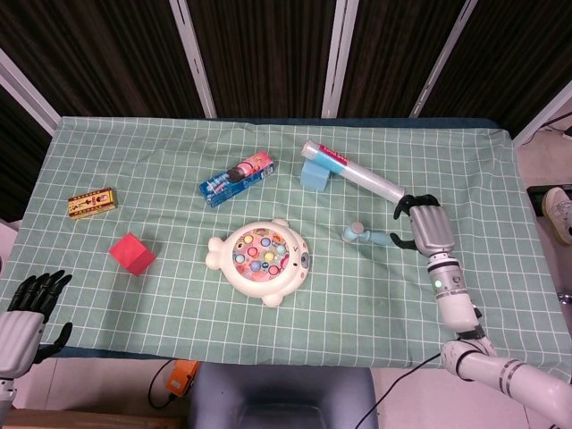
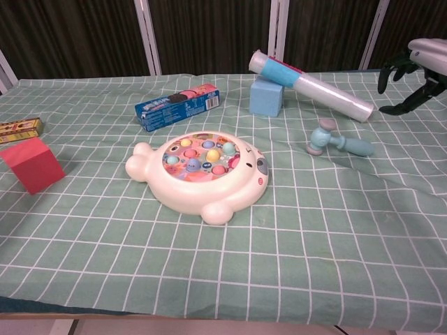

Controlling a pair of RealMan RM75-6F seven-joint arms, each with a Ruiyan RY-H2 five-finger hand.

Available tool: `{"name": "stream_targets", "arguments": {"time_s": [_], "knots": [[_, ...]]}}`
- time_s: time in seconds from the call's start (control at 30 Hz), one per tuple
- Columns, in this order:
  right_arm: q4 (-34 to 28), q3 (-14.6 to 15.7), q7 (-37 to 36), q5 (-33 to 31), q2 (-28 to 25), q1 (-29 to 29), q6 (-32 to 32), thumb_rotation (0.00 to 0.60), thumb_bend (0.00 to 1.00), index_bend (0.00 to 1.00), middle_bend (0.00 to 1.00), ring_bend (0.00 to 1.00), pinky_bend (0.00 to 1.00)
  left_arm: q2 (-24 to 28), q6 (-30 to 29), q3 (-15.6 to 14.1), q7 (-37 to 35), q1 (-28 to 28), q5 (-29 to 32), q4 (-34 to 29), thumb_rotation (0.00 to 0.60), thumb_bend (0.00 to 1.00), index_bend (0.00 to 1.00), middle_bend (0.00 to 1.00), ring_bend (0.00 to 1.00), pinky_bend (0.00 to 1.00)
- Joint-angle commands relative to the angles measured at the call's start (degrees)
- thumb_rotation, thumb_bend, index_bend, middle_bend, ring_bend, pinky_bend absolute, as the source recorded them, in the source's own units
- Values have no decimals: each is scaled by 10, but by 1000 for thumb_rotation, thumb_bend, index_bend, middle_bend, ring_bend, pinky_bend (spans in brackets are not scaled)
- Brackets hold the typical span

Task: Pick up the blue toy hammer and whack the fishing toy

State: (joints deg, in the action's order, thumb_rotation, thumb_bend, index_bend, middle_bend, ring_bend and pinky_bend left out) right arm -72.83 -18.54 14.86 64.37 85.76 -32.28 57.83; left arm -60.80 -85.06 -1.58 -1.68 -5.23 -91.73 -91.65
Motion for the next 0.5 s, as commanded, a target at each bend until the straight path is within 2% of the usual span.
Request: {"name": "stream_targets", "arguments": {"time_s": [0.03, 0.2, 0.5], "knots": [[16, 3, 6, -18, 13, -10, -15, 600, 401, 613, 418, 344, 329, 0, 0, -1, 1, 0, -1, 0, 600, 414, 0, 56, 18, 79], [54, 6, -3, -29, 38, -24, -27, 600, 449, 619, 418, 344, 329, -1, 3, -1, 2, -1, -3, 0, 600, 416, 0, 56, 18, 79], [93, 19, 13, -41, 76, -48, -45, 600, 451, 585, 418, 332, 329, -2, 7, -1, 4, -4, -3, 0, 600, 414, 0, 56, 18, 79]]}}
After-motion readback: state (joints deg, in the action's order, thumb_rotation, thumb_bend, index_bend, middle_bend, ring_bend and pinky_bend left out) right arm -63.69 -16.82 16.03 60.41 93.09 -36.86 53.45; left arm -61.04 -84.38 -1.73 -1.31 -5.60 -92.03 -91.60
